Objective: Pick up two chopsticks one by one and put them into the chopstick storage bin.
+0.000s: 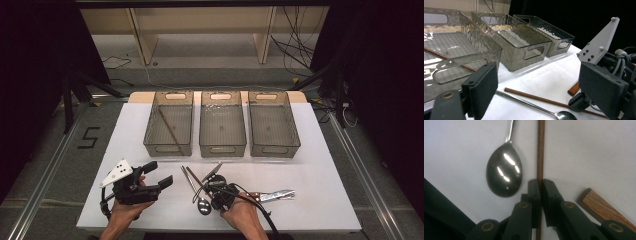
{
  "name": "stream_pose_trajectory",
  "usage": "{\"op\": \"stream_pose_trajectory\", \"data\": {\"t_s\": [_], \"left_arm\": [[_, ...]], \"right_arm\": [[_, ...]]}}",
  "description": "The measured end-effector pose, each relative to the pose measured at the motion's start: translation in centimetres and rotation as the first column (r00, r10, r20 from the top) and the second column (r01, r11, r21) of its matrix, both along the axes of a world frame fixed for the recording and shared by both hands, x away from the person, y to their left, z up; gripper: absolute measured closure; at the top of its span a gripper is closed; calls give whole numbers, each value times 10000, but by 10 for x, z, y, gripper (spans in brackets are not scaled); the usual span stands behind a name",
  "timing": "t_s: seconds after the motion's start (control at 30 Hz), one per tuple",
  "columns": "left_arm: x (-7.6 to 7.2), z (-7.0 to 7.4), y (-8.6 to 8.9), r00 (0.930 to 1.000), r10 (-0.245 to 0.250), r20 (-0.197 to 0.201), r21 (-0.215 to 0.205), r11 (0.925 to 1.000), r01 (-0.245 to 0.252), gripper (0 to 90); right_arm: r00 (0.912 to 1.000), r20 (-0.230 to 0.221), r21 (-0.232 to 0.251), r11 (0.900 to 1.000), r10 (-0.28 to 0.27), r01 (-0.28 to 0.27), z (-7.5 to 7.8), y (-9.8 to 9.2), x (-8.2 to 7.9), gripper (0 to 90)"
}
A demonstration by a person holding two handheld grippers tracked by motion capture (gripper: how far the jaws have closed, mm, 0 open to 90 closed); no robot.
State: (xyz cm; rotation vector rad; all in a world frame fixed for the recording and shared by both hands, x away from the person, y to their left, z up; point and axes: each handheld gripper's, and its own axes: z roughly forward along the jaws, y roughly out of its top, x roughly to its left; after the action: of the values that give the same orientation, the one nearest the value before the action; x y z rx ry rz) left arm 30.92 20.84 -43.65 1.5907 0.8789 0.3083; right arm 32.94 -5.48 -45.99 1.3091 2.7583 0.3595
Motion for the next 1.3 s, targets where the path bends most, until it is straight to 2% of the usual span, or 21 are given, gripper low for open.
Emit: {"op": "stream_pose_trajectory", "data": {"t_s": [0.33,0.47,0.6,0.9,1.3], "left_arm": [[0,0,0,10000,7,0,4,10000,-7,154],[0,0,0,10000,9,-1,-1,10000,-9,154],[0,0,0,10000,9,-3,8,10000,-9,154],[0,0,1,10000,55,-13,-33,10000,-55,154],[1,0,1,10000,67,-38,-64,10000,-68,154]], "right_arm": [[9998,83,338,9993,-169,166,0,-5,0,856],[9992,373,638,9979,-173,149,8,-9,0,857],[9987,465,862,9961,-219,179,16,-10,2,858],[9972,719,1335,9910,-191,94,22,-15,4,859],[9904,1384,2069,9781,-51,-239,52,-13,15,859]]}}
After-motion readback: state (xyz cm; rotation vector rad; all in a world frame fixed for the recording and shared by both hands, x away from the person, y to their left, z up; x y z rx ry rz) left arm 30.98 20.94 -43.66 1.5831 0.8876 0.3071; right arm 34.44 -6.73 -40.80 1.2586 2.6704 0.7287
